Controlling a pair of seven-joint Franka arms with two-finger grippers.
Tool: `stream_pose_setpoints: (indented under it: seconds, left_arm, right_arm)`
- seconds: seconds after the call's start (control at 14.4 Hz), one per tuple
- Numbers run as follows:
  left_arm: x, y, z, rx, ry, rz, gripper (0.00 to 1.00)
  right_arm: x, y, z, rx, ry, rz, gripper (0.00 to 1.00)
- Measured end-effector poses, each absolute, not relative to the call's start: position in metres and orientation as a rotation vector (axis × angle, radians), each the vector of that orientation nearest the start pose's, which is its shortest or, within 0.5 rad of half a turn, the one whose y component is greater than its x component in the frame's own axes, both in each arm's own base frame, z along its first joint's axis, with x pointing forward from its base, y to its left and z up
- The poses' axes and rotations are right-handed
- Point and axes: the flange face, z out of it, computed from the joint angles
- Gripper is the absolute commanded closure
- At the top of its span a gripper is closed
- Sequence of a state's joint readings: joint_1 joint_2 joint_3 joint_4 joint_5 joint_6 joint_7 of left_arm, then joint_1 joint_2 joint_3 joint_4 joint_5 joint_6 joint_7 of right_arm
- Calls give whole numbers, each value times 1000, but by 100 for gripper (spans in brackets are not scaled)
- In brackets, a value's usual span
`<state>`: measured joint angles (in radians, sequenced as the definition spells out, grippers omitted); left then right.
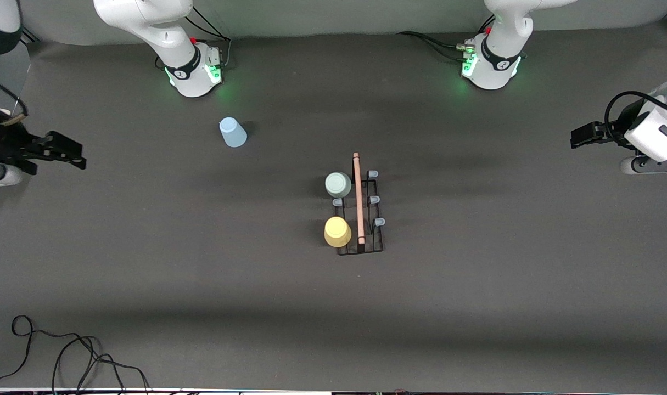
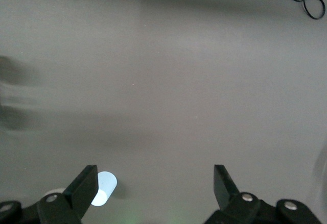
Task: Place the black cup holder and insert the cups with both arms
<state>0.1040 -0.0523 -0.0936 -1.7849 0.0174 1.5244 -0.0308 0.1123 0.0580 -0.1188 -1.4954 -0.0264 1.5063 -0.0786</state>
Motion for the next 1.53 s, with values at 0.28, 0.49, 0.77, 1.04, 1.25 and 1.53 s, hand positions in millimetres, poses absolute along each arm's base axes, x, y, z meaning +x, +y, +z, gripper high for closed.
stream_pose_setpoints:
  seconds: [0.28, 0.49, 0.77, 1.04, 1.25, 1.53]
  left_arm:
    - [522, 6, 549, -3100, -63, 324, 1]
    - [522, 6, 550, -3100, -63, 324, 1]
    - [522, 6, 550, -3100, -63, 324, 1]
    - [522, 6, 550, -3100, -63, 324, 1]
    - [522, 6, 550, -3100, -63, 324, 1]
    - [522, 6, 549, -3100, -64, 324, 1]
  right_arm:
    - [565, -20, 621, -3172, -68, 81, 0]
    - [566, -25, 621, -3171, -53, 79, 0]
    - [566, -27, 620, -3168, -43, 80, 0]
    - [566, -18, 619, -3168, -31, 82, 0]
    - [567, -17, 619, -3151, -24, 81, 0]
    - [567, -19, 618, -3126, -8, 79, 0]
